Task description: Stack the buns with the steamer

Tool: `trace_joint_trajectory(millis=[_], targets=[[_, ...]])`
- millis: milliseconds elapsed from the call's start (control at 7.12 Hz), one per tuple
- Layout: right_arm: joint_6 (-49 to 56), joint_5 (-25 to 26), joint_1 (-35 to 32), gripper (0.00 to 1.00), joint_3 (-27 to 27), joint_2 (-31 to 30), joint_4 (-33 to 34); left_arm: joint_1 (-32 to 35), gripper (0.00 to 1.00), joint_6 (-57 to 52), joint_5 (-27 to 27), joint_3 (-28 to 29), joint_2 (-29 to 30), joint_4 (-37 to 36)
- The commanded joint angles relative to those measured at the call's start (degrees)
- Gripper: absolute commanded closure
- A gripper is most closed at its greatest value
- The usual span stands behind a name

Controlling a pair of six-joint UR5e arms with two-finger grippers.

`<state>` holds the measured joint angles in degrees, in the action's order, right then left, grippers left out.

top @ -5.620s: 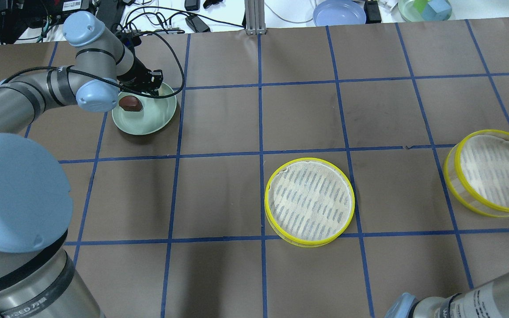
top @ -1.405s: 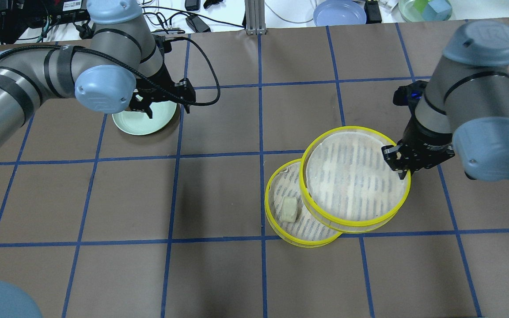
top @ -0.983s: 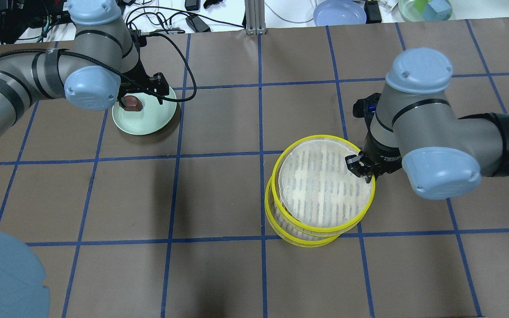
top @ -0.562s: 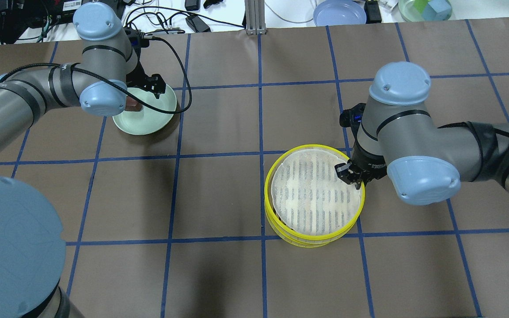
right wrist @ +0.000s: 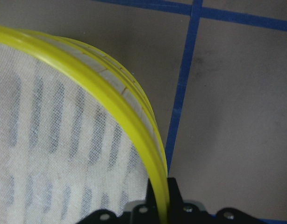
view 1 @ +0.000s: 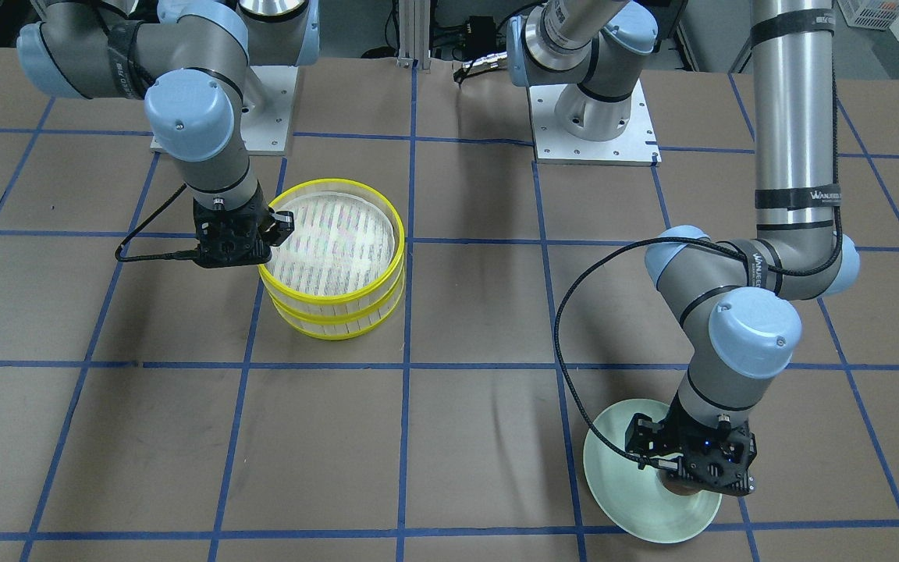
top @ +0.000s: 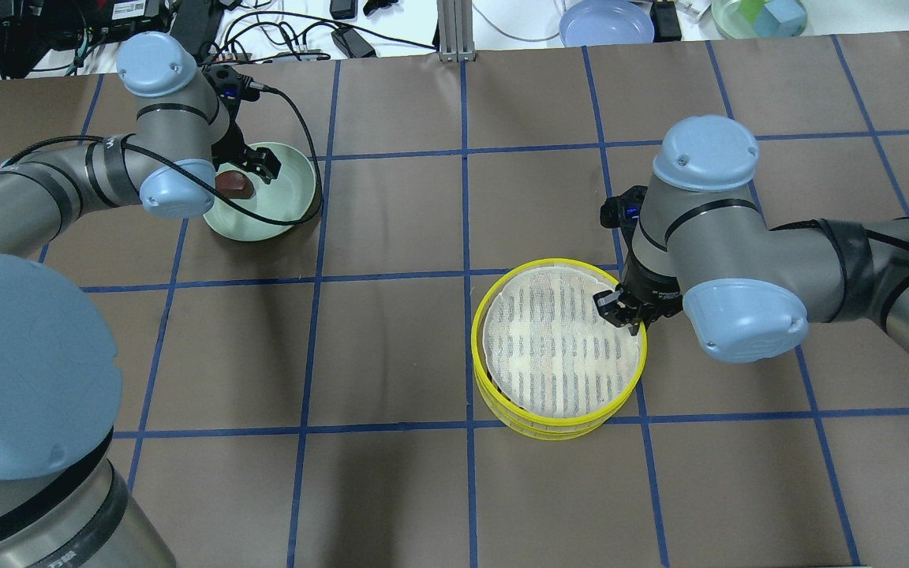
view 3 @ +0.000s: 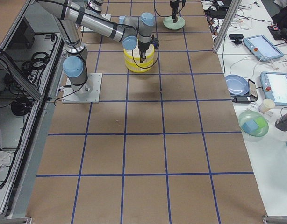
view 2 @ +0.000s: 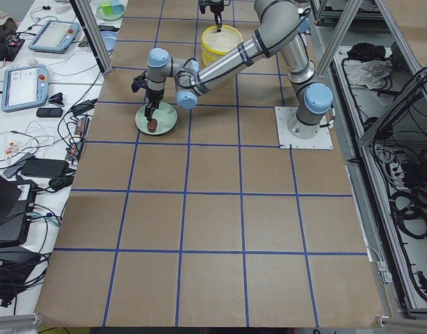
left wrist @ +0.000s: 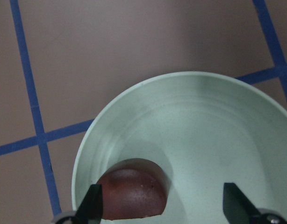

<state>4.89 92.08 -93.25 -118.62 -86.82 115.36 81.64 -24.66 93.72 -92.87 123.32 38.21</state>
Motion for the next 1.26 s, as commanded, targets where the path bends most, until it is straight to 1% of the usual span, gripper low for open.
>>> trace_joint_trajectory(millis=[0,140,281,421,562,702,843,983,1124], targets=[[0.0,0.2,0.0,1.0,0.0,0.8,0.4,-0.7,0.1,-2.4,-0.1,0.1,1.1,-1.4],[0.0,0.5,0.0,1.0,0.0,0.9,0.3,-0.9,0.1,-3.6,-0.1,0.1,1.6,-1.3],[0.0,0.5,0.0,0.69,0.1,1.7,-0.1,-1.0,0.1,-4.3,-0.1,0.1,1.8,-1.3],[0.0,0.6,0.0,0.1,0.5,1.7,-0.4,-1.0,0.12,-4.3,-0.2,0.1,2.0,-1.3],[-0.3,0.5,0.0,0.0,1.5,1.2,-0.8,-1.0,0.38,-4.3,-0.2,0.1,2.4,-1.3],[-0.6,0.4,0.1,0.0,5.6,0.9,-2.3,-1.0,0.87,-4.4,-0.1,0.0,2.6,-1.3],[-1.7,-0.1,0.1,0.0,11.7,0.2,-7.8,-1.0,1.0,-4.7,-0.2,0.1,2.6,-1.3],[-2.1,0.1,0.2,0.0,18.4,-0.6,-12.0,-1.5,1.0,-6.4,0.0,0.0,2.6,-1.3],[-2.2,0.1,0.6,0.0,25.2,-0.7,-17.0,-1.6,1.0,-5.8,-0.1,0.0,1.9,-1.3]])
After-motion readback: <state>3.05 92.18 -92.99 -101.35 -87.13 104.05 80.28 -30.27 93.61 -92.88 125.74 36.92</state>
